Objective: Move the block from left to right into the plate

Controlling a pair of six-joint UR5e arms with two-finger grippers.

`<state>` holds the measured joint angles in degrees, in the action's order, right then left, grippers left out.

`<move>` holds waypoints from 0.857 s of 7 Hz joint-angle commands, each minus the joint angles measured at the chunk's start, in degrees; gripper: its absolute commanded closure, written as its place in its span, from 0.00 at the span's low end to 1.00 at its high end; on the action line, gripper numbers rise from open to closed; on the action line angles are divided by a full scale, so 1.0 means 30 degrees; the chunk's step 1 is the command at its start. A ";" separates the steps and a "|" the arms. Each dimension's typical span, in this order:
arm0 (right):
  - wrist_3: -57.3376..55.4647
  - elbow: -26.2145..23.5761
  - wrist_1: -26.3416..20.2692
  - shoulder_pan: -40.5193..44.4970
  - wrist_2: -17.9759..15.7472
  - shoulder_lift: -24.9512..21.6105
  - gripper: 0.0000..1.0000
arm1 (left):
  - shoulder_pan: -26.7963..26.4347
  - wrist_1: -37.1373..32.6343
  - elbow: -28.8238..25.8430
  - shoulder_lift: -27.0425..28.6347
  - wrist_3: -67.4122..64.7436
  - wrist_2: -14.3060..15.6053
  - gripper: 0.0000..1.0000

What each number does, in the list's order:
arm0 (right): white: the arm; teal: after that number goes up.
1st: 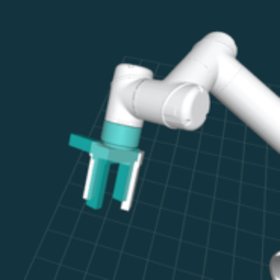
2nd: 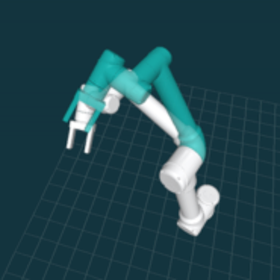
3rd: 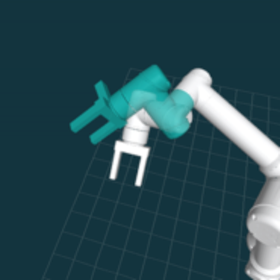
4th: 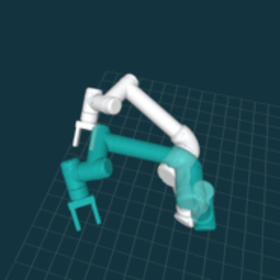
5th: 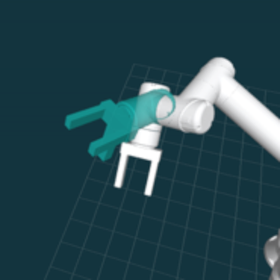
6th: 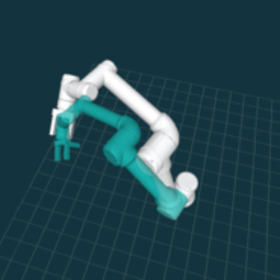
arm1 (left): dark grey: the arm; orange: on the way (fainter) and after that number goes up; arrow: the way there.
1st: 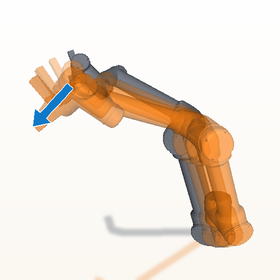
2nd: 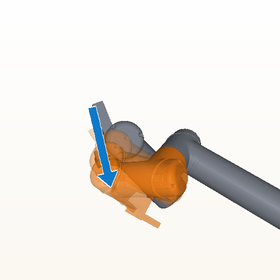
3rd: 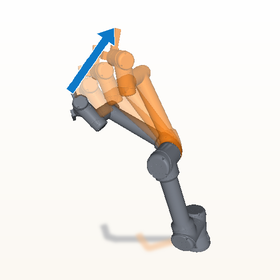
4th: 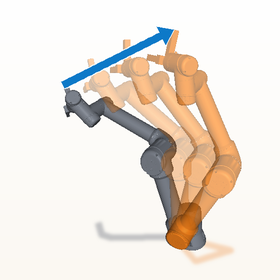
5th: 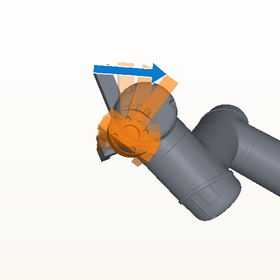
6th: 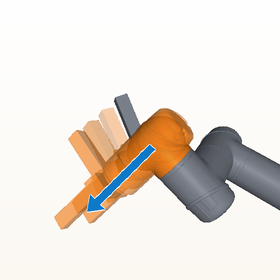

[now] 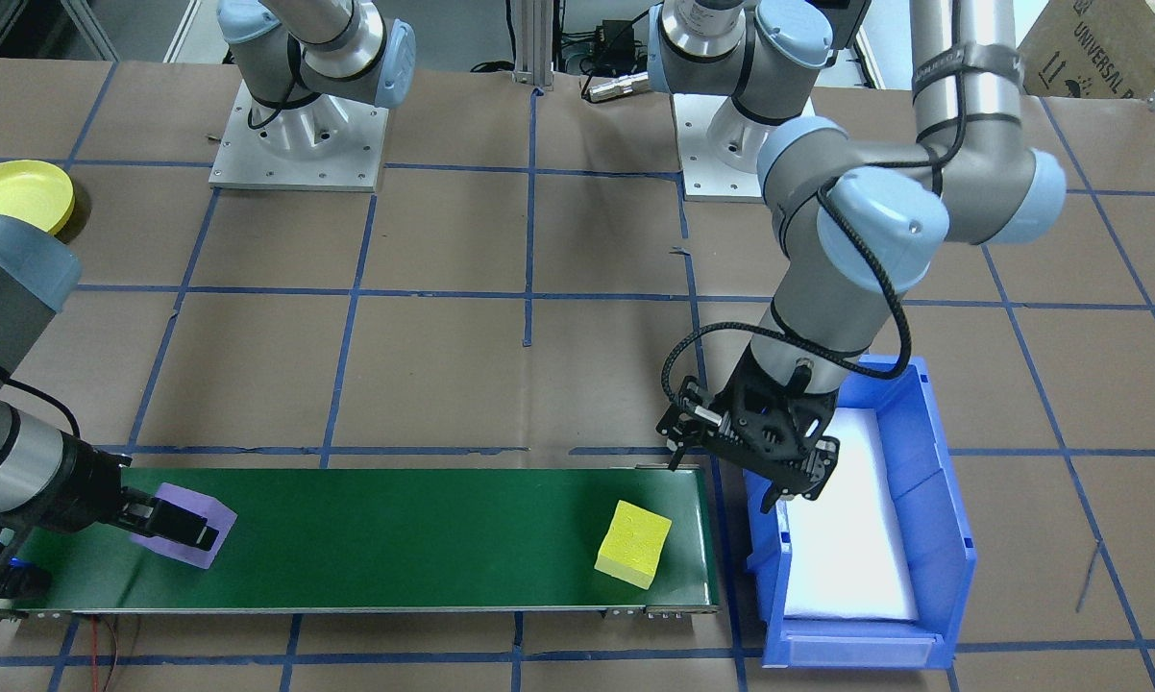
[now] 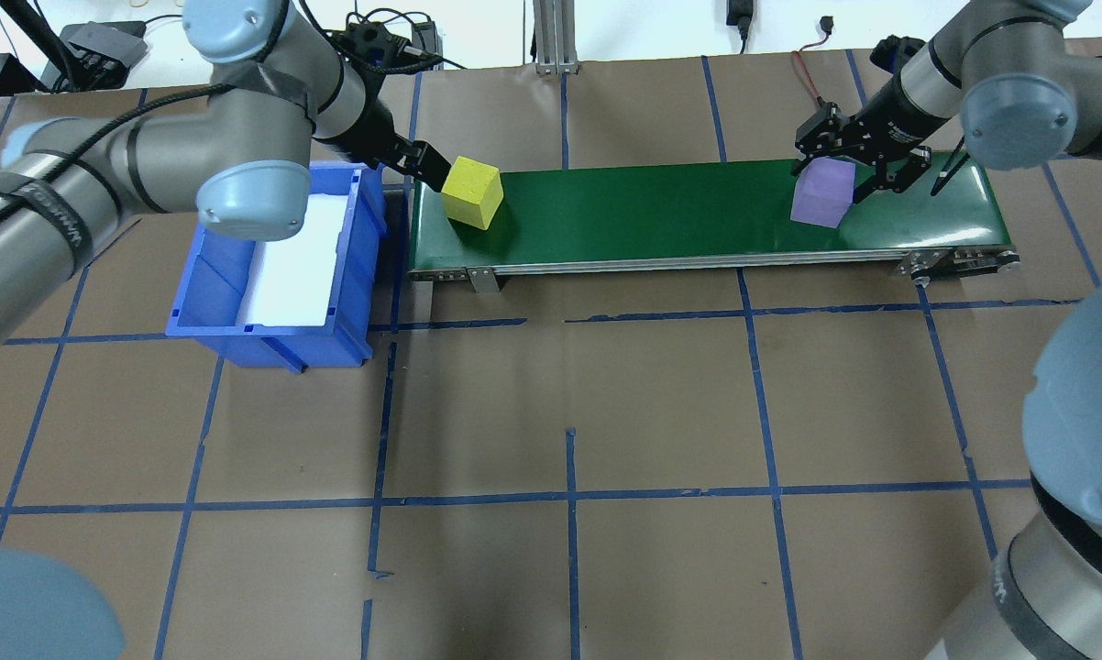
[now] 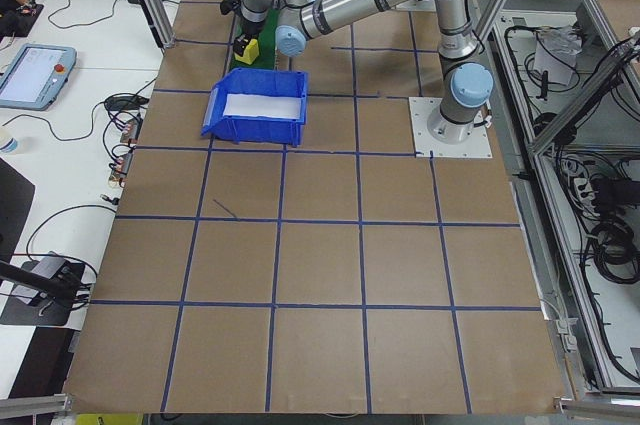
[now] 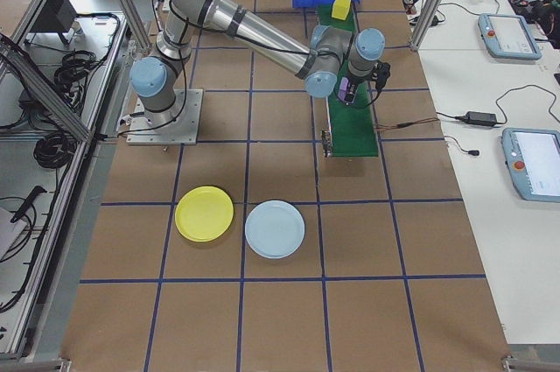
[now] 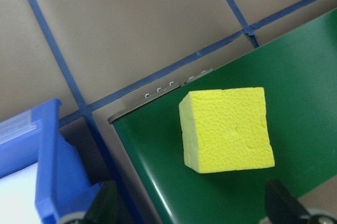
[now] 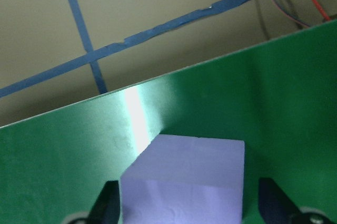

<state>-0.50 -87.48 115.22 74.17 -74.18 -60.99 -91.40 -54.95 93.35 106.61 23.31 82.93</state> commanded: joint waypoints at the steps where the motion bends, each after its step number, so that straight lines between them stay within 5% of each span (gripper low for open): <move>1: 0.1393 -0.0137 0.0205 -0.0054 -0.1139 -0.0466 0.73 | 0.0783 -0.4455 0.0201 -0.3413 -0.0065 0.2256 0.00; 3: 0.2505 -0.0399 -0.1277 -0.0490 -0.3125 -0.2217 0.76 | 0.1376 -0.8124 0.0640 -0.5148 -0.1315 0.2269 0.00; 5: 0.9175 -0.1447 -0.2141 -0.4107 -0.5377 -0.3339 0.76 | 0.1347 -0.8313 0.0877 -0.5302 -0.1736 0.2064 0.00; 6: 1.1802 -0.1920 -0.2138 -0.6708 -0.5390 -0.3573 0.75 | 0.1347 -0.8284 0.0877 -0.5302 -0.1620 0.2034 0.00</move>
<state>23.90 -91.28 109.06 62.42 -88.72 -70.62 -87.39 -79.56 95.83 90.87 18.41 89.22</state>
